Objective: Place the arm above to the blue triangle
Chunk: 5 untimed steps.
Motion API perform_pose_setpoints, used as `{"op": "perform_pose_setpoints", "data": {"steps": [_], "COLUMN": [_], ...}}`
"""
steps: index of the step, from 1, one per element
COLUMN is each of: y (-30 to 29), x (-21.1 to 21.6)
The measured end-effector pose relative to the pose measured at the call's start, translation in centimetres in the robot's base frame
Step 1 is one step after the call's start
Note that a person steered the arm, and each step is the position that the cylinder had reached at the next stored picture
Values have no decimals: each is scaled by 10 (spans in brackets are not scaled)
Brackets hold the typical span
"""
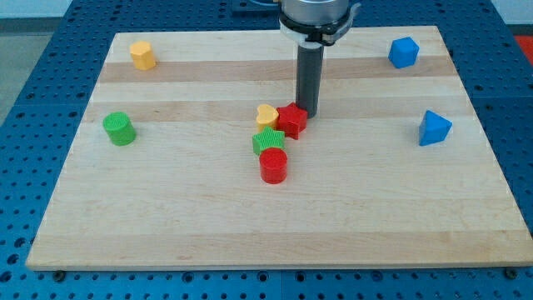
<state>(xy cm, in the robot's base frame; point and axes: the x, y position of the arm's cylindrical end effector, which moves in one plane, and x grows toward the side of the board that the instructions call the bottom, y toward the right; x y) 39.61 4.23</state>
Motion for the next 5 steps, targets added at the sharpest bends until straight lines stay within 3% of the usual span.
{"op": "perform_pose_setpoints", "data": {"steps": [5], "y": [40], "x": [4]}}
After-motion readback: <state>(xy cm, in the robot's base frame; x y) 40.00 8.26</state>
